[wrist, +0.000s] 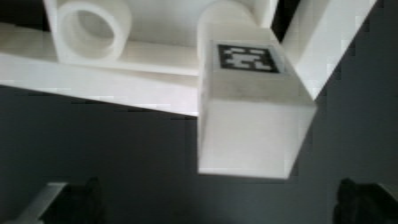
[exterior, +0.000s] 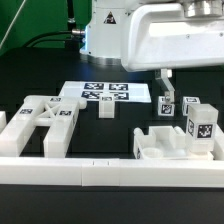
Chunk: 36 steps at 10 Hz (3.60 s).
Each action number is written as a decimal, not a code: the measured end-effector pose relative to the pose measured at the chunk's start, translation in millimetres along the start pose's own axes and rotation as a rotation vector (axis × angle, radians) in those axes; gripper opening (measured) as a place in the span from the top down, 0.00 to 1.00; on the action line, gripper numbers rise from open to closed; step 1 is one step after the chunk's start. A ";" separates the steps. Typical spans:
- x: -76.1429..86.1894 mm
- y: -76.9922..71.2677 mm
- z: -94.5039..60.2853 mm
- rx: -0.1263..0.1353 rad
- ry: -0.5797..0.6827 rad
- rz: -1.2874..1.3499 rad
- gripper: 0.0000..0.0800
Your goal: Assemble chair
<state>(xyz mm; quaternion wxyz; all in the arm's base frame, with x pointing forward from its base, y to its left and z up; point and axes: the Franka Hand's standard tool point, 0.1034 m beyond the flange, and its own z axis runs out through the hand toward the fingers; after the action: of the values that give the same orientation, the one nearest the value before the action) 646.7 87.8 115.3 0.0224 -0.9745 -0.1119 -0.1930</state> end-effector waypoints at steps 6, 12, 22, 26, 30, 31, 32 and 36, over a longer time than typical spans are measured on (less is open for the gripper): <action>-9.7 1.5 6.7 0.009 -0.061 -0.030 0.19; -16.4 -4.0 19.0 0.071 -0.344 -0.024 0.19; -19.8 -8.3 25.1 0.066 -0.349 0.031 0.64; -19.2 -17.7 25.6 0.008 -0.358 0.471 0.64; -14.1 -30.0 28.1 -0.036 -0.301 0.873 0.64; -13.9 -31.0 28.1 -0.042 -0.302 0.955 0.64; -13.7 -31.2 28.0 -0.049 -0.303 1.019 0.64; -13.3 -37.2 28.6 -0.079 -0.305 1.453 0.64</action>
Offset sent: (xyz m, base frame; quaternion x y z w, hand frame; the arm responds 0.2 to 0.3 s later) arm 0.0000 0.0000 0.0000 0.0000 -0.0650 0.0000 0.9979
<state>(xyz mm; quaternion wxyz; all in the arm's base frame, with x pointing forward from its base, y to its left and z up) 636.9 123.7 83.7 0.0936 -0.8192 0.5659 0.0042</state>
